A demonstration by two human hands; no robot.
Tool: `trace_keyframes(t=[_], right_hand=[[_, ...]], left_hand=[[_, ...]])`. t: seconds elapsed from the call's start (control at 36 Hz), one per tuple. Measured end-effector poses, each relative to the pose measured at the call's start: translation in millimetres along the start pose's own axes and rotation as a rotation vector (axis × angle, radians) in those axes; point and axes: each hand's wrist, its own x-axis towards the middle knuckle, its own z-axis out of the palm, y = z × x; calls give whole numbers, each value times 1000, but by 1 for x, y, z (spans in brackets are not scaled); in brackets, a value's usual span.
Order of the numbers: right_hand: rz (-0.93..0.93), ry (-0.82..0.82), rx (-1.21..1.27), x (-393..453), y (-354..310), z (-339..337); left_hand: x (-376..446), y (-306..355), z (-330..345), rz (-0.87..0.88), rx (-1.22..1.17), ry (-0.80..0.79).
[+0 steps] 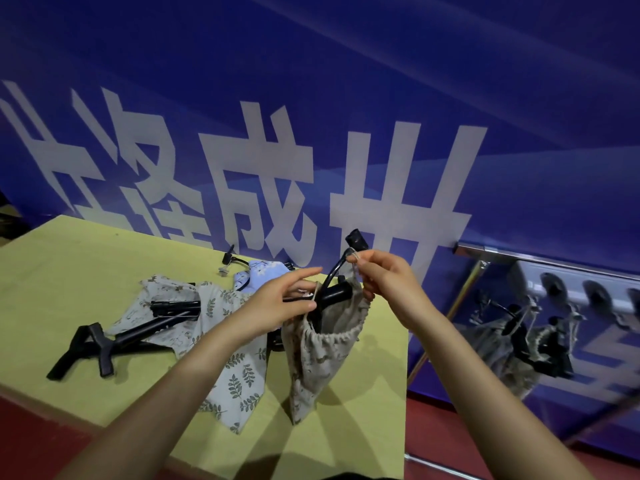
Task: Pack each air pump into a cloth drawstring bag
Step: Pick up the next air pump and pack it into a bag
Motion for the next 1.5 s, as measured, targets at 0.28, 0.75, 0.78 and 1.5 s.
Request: trace_keyframes(t=[0.28,0.75,0.78,1.5], right_hand=[[-89,10,-305,-13,26,17],[-295,62,-88,-24,14,54],[-291,45,-117,-24,15,55],[-20,-119,38,-20,-6,74]], left_hand=[[-20,10,12,200,-307,250],[-24,15,31,126,-671,298],[-26,14,32,118,-666,286],[-1,-20,-6,245,-33,137]])
